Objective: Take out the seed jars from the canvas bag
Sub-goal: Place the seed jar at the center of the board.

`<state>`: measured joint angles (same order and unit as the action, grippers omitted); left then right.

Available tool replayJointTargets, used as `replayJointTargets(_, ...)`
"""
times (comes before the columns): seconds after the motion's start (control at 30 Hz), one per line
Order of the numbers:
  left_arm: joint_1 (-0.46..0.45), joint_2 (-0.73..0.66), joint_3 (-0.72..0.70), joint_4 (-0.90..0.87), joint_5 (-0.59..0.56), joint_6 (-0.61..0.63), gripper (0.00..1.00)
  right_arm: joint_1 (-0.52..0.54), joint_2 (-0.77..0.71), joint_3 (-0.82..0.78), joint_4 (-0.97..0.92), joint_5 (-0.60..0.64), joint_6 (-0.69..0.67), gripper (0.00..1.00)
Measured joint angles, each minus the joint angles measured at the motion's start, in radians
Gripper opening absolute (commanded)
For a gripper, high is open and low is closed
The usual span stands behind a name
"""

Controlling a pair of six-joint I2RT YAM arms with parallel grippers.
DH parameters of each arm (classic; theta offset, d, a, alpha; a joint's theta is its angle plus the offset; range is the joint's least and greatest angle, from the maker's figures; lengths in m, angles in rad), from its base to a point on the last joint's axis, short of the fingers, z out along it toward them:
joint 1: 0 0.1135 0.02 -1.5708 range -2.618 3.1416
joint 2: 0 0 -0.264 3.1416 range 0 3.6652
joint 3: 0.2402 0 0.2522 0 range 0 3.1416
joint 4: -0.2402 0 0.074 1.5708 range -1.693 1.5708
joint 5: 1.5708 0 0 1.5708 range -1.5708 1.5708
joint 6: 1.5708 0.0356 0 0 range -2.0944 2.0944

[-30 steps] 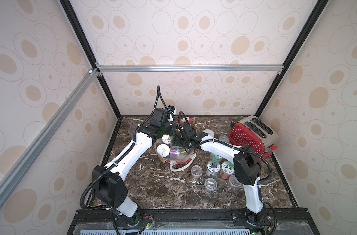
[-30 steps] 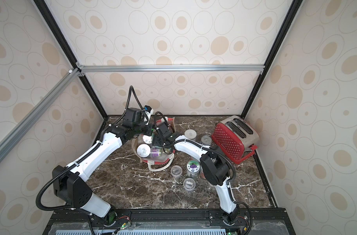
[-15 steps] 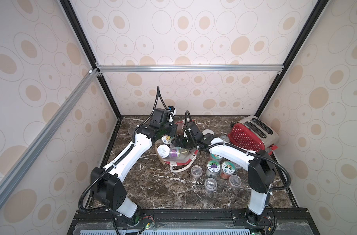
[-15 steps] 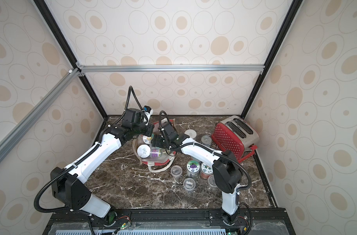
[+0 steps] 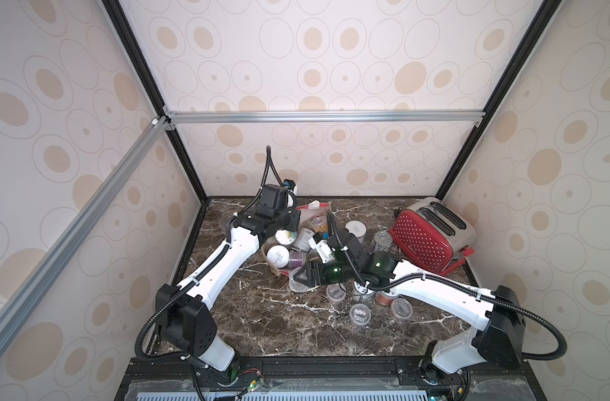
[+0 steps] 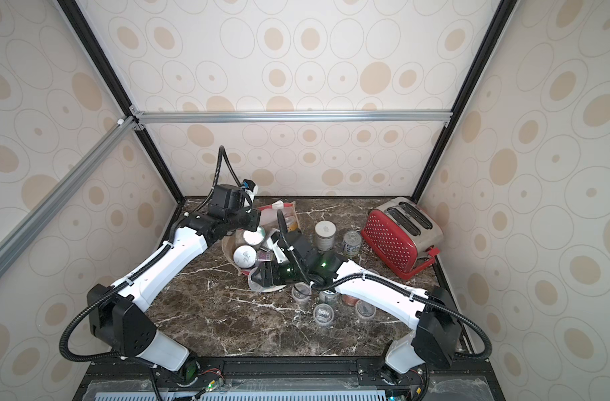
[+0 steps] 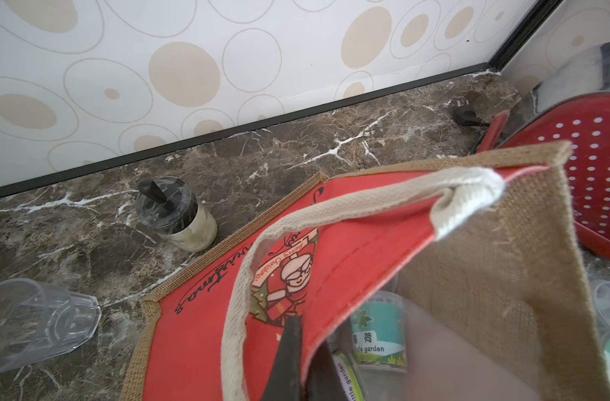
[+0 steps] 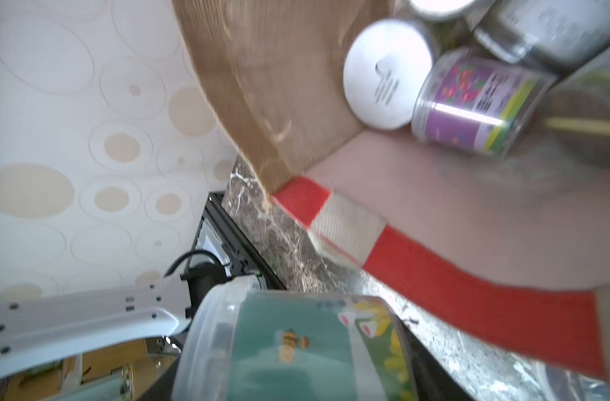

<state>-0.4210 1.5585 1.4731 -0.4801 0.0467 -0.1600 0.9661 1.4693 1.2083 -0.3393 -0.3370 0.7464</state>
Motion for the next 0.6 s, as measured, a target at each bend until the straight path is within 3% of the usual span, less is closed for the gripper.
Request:
replayJointTargets(0.3, 0.058, 0.047, 0.04, -0.022, -0.013, 0.0, 0.0, 0.195, 0.033, -0.048, -0.024, -0.051, -0.051, 0.61)
replayJointTargets(0.6, 0.084, 0.059, 0.043, -0.034, -0.017, 0.0, 0.0, 0.293, 0.336, 0.076, -0.031, -0.029, -0.095, 0.61)
